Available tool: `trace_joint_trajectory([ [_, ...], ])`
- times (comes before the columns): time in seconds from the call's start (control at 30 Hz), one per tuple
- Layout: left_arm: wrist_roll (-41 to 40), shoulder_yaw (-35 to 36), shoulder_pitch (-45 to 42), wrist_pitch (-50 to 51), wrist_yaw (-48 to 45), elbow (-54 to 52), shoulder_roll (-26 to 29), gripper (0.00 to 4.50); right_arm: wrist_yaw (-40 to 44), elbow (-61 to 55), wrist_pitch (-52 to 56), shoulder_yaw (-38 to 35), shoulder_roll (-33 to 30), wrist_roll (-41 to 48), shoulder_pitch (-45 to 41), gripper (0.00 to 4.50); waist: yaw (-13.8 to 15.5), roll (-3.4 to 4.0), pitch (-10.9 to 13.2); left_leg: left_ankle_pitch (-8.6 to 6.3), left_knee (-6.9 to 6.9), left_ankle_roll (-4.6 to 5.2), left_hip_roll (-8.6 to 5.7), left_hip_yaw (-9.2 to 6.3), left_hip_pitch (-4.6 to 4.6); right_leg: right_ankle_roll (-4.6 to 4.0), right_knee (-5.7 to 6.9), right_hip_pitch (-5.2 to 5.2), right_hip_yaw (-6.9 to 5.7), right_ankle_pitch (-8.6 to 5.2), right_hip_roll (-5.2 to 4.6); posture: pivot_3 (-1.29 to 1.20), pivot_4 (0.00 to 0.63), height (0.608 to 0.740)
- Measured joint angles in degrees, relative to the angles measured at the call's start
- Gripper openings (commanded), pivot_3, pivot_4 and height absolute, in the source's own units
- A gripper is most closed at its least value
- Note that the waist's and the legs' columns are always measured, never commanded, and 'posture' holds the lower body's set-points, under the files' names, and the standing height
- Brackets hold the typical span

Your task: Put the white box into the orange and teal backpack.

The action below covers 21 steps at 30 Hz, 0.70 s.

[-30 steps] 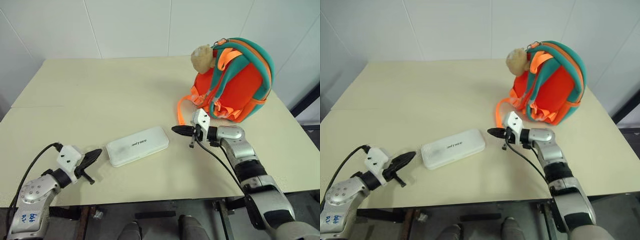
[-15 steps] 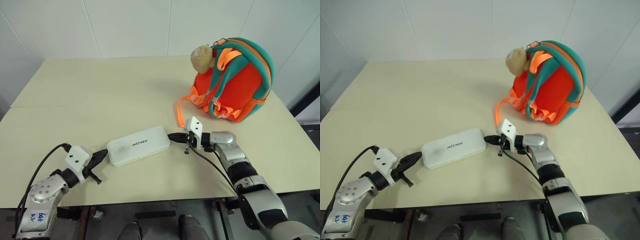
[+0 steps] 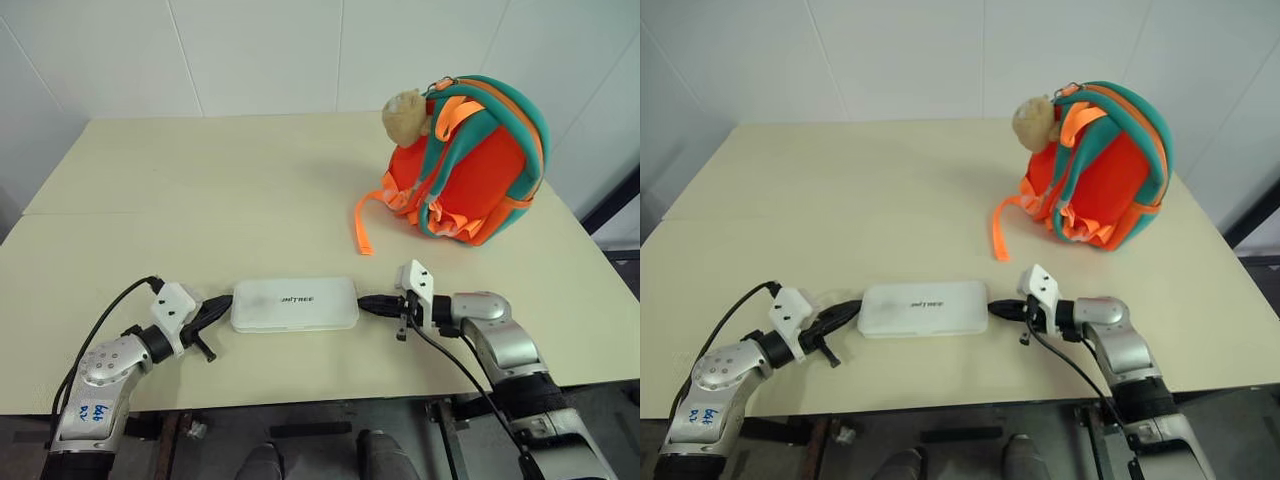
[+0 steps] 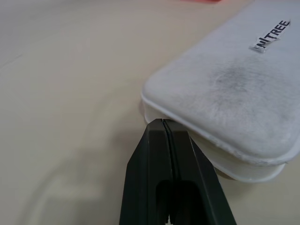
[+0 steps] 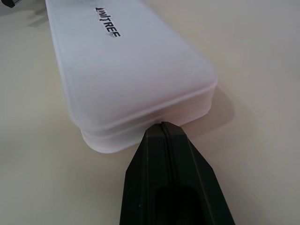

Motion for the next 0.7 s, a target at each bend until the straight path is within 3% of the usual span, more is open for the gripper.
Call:
trace_joint_trajectory([
  [0.3,0.01,-3.18,-1.46,0.76,-0.88,-0.15,-1.19,0.02,-4.22,0.42,0.73,-2.15,-1.78,-0.26,1.08,0.00,1.00,-0.01,-0.01,0.00,0.12,0.00,0.00,0.02,0.00,-0.08,-0.10,0.09,0.00,-0.03,0.00,0.00,0.150,0.740],
  [0.33,-0.11,-3.41,-1.45,1.38,-1.32,-0.32,-1.20,0.20,-4.36,1.21,0.70,-2.23,-1.91,-0.22,0.78,0.00,1.01,-0.01,-0.01,0.00,0.14,0.00,0.00,0.02,-0.01,-0.09,-0.12,0.09,0.00,-0.03,0.00,0.00,0.150,0.740],
  [0.43,0.19,-3.48,-1.44,1.84,-1.62,-0.45,-0.63,0.86,-3.81,2.46,1.34,-2.72,-2.19,0.87,0.09,0.58,1.04,-0.01,-0.01,0.00,0.14,0.00,0.00,0.01,-0.02,-0.10,-0.13,0.10,0.00,-0.04,0.00,0.00,0.150,0.740],
  [0.7,-1.21,-0.08,-3.53,4.01,-1.48,2.23,1.39,3.27,-1.55,3.81,5.10,-5.37,-7.64,4.21,-2.21,3.20,1.04,-0.01,0.00,-0.02,0.12,0.02,-0.01,0.01,-0.04,-0.07,-0.19,0.09,0.00,-0.02,0.00,0.00,0.150,0.740],
])
